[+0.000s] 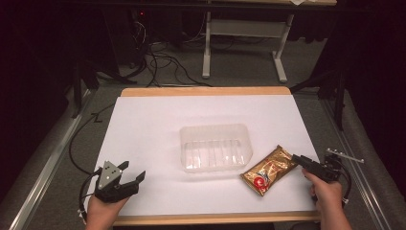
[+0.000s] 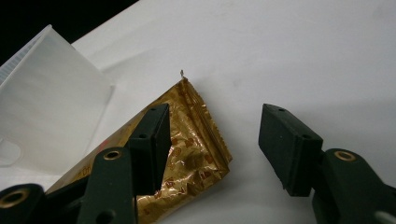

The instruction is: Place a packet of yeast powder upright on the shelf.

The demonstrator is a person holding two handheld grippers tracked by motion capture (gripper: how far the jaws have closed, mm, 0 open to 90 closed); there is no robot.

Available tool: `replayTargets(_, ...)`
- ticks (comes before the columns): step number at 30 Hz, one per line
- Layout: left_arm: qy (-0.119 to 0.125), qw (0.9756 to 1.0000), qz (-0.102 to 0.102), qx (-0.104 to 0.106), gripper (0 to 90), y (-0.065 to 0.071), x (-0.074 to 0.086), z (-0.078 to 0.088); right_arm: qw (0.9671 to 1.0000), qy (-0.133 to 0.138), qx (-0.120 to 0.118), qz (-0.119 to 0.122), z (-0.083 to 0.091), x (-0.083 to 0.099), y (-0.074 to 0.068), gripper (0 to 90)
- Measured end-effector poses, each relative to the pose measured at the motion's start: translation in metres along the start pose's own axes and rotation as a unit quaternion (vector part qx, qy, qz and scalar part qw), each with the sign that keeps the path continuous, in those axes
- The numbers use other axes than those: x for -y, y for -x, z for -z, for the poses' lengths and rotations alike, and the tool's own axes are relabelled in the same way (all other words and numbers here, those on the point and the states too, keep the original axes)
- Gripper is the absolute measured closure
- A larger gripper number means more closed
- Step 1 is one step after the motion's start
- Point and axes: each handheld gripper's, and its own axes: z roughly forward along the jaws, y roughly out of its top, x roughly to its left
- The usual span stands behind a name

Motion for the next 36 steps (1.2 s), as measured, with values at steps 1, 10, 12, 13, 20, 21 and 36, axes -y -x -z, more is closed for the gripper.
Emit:
replayTargets(1,0.000,1.0000,0.000,0.000,31.0,-0.0002,0.0002,0.0004,1.0000,-0.002,0.001,-0.002,-0.0006,-0.0002,-0.0003,45.0)
replayTargets(10,0.002,1.0000,0.000,0.002,31.0,0.0001,-0.0005,0.0001,0.9996,-0.008,-0.012,-0.026,-0.0018,0.0008,0.0000,42.5)
replayTargets(12,0.002,1.0000,0.000,0.002,31.0,-0.0002,-0.0006,-0.0002,0.9996,-0.010,-0.014,-0.024,-0.0023,0.0012,-0.0001,42.5)
replayTargets(13,0.002,1.0000,0.000,0.002,30.9,-0.0004,-0.0006,-0.0004,0.9994,-0.013,-0.016,-0.027,-0.0026,0.0015,-0.0001,42.2)
replayTargets(20,0.002,1.0000,-0.001,0.001,30.9,-0.0013,-0.0008,-0.0005,0.9987,-0.017,-0.023,-0.042,-0.0038,0.0017,0.0019,41.1)
replayTargets(21,0.003,1.0000,0.000,0.003,30.9,-0.0013,-0.0010,-0.0009,0.9986,-0.017,-0.025,-0.044,-0.0038,0.0020,0.0024,41.1)
replayTargets(36,0.001,0.9999,-0.006,0.009,30.8,0.0012,-0.0044,-0.0056,0.9952,-0.030,-0.061,-0.070,-0.0072,0.0056,0.0024,46.0)
